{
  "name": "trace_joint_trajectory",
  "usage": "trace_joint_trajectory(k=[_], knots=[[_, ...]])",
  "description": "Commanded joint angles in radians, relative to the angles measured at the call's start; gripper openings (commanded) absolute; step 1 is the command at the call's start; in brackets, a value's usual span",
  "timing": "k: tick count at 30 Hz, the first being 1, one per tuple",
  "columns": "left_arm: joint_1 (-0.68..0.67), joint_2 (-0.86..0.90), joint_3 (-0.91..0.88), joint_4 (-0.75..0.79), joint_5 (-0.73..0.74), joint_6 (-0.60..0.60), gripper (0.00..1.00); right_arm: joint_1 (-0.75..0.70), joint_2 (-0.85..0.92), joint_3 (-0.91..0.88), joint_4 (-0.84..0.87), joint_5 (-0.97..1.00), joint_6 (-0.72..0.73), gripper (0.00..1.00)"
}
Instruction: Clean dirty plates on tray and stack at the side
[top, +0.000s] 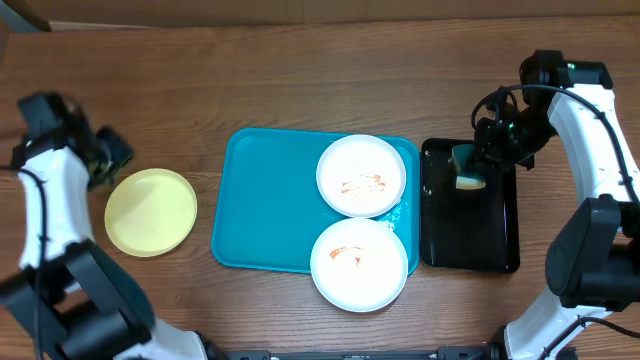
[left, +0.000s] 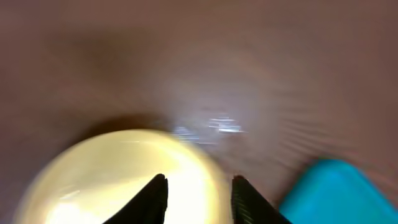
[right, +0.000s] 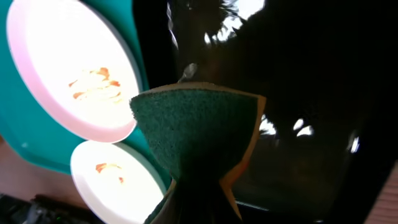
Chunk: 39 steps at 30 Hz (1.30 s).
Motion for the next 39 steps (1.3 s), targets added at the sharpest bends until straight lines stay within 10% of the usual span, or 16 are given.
trace_joint_trajectory(k=[1,17,39], knots=[[-0.155,-0.077,0.025,-0.013,0.181,0.156,0.45,0.003,-0.023,-0.002,0.019,0.068,-0.004,0.04],[-0.667,0.129,0.014,-0.008,0.117,0.189,0.53,0.005,-0.023,-0.420,0.439,0.071,0.107,0.04],[-0.703,0.175,0.013,0.002,0.206,0.136,0.62,0.052,-0.215,-0.462,0.500,0.348,0.241,0.04]])
